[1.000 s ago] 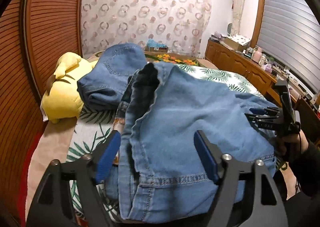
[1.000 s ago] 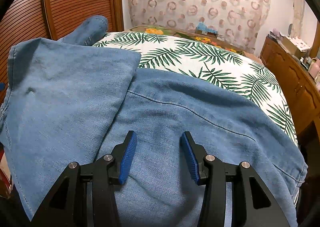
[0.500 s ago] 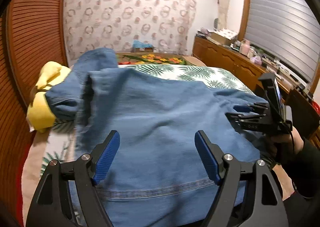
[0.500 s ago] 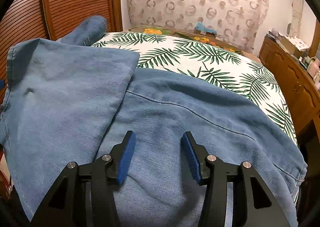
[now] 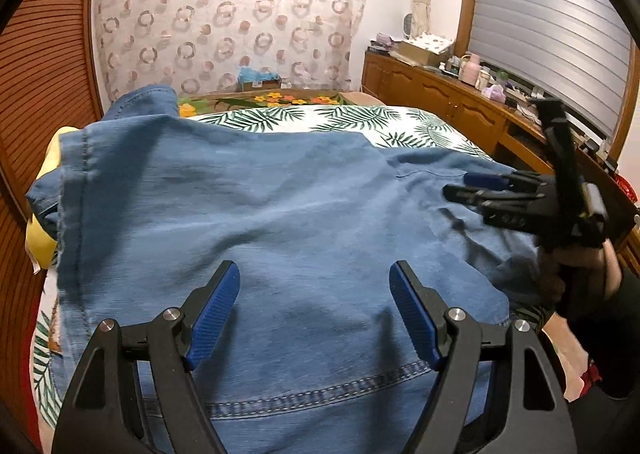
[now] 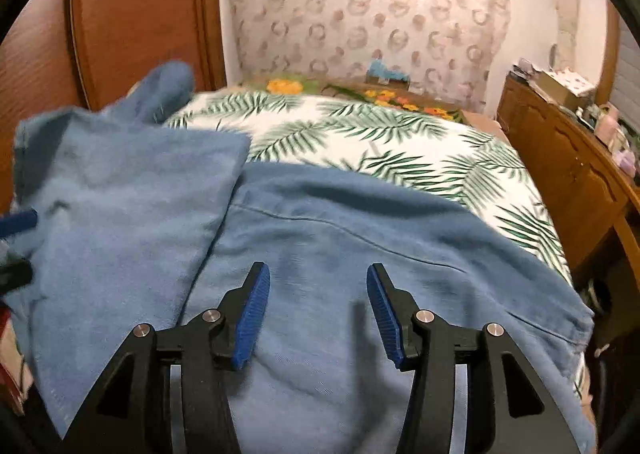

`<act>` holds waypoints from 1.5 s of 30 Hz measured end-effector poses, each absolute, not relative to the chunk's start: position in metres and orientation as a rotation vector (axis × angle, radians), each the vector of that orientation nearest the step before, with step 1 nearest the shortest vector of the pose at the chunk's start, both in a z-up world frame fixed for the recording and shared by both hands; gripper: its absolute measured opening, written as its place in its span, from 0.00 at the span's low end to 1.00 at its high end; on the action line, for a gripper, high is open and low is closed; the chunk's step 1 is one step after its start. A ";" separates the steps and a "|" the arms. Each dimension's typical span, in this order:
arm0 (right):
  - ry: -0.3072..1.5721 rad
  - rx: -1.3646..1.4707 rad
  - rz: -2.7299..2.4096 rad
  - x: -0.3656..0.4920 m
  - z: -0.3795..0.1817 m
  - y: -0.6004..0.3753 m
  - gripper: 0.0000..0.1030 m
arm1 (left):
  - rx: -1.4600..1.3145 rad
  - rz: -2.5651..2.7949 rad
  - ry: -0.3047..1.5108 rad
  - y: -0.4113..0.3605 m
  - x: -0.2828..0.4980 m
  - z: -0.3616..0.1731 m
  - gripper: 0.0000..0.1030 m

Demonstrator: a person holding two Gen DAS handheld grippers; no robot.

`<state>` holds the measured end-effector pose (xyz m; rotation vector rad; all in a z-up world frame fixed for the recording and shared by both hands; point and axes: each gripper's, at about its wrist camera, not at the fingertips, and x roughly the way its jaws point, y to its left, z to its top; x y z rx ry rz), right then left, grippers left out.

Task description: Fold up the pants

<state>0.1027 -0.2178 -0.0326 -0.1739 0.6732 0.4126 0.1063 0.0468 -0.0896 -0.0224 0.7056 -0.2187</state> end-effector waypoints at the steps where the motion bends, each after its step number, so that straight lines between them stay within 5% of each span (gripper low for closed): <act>1: 0.676 -0.160 0.409 0.100 -0.030 -0.225 0.51 | -0.021 -0.222 0.707 0.045 0.106 -0.090 0.76; 21: 0.714 -0.090 0.171 0.011 -0.015 -0.367 0.51 | 0.006 -0.284 0.726 0.013 0.105 -0.094 0.76; 42: 0.807 -0.045 0.159 0.003 -0.019 -0.383 0.51 | 0.021 -0.281 0.768 0.006 0.111 -0.110 0.76; 45: 0.802 -0.071 0.169 0.002 -0.019 -0.378 0.42 | 0.022 -0.280 0.768 0.006 0.112 -0.110 0.76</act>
